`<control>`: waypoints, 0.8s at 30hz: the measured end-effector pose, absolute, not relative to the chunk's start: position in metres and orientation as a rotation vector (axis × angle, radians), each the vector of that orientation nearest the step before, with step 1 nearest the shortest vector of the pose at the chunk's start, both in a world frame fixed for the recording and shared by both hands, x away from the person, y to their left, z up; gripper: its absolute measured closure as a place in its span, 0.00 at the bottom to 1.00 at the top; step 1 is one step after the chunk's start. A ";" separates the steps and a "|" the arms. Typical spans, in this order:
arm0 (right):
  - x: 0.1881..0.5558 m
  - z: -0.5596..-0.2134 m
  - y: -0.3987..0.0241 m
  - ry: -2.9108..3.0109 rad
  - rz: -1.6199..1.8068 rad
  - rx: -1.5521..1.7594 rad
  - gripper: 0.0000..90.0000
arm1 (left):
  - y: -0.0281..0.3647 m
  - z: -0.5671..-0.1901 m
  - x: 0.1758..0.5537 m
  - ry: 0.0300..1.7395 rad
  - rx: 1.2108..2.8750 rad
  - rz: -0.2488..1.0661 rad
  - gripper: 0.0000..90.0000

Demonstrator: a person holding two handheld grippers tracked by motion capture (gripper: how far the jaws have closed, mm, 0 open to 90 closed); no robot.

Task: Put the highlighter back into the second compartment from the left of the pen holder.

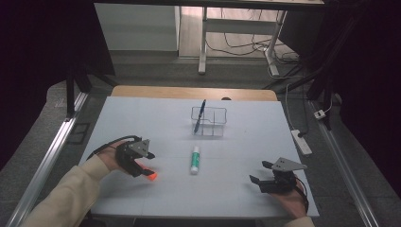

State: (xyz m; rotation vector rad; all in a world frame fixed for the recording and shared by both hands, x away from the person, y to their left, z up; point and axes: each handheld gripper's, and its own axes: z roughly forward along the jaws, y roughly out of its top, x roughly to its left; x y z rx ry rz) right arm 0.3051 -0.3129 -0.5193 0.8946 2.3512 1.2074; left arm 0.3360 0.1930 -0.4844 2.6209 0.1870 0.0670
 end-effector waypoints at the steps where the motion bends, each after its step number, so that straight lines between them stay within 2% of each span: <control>1: 0.305 -0.520 -0.313 2.349 1.209 0.895 0.22 | 0.192 -0.485 0.336 0.179 2.632 0.064 0.40; 18: 0.305 -0.520 -0.312 2.358 1.208 0.893 0.22 | 0.180 -0.503 0.343 0.076 2.755 -0.026 0.37; 24: 0.306 -0.520 -0.312 2.360 1.208 0.893 0.22 | 0.175 -0.510 0.345 0.022 2.798 -0.053 0.40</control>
